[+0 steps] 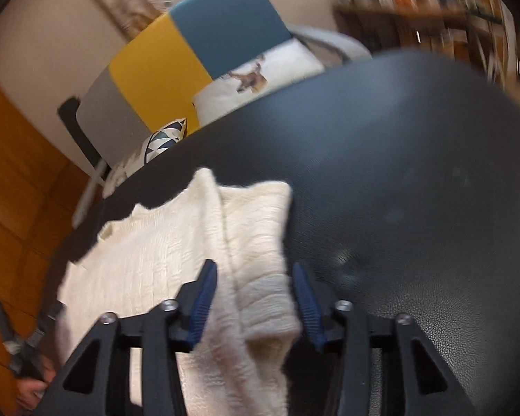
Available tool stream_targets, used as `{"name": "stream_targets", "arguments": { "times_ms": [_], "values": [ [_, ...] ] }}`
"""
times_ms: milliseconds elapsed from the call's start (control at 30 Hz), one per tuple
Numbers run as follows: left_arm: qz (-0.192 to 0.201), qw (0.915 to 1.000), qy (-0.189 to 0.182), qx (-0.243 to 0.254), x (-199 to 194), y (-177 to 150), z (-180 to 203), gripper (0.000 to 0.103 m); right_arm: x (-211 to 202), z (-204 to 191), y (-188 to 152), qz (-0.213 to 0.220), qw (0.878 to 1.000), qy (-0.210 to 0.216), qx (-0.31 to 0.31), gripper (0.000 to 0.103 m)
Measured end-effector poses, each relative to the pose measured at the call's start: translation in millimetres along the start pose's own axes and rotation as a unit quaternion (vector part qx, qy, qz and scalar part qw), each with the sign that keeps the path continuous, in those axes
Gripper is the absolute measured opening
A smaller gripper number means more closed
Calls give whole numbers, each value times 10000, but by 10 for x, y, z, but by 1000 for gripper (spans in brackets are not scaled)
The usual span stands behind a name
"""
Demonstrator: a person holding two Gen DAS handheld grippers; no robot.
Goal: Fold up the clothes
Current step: 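Grasp the sweater side edge with the right gripper and lift it, then fold the held side edge over the sweater body with the right gripper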
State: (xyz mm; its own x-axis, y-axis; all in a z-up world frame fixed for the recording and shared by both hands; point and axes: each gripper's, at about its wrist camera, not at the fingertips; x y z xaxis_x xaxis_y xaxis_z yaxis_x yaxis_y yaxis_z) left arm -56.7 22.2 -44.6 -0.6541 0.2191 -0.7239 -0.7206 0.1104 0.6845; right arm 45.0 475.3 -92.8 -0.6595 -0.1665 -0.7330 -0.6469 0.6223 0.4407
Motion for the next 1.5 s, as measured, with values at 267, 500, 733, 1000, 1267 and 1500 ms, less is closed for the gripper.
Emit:
{"name": "stream_targets", "arguments": {
  "times_ms": [267,500,733,1000,1267,1500],
  "values": [
    [103,9994,-62,312,-51,-90,531,52,371,426,126,-762,9865,1196,822,59],
    [-35,9976,59,694,74,-199,727,53,483,242,-29,-1005,9767,1759,714,63],
    [170,9981,-66,584,-100,-337,717,54,494,-170,-203,-879,9923,854,-169,23],
    [612,9911,-948,703,-560,-697,938,38,541,-32,-215,-847,9909,947,438,22],
    [225,9910,-864,1002,-356,-884,1181,0,535,-100,-232,-745,9927,830,455,22],
    [163,9923,-791,937,-199,-957,1194,0,474,-37,-230,-810,9886,980,805,17]
  ]
}}
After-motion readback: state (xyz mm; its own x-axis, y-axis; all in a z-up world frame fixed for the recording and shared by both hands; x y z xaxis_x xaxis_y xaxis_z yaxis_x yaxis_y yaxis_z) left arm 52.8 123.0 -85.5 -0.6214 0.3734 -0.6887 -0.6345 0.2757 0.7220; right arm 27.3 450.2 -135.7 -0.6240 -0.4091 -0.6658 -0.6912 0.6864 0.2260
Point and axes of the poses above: each gripper's, at about its wrist camera, not at the fingertips, and x roughly the way its jaws point, z to its right, y to its top, and after that the axes turned 2 degrees about x, right-handed
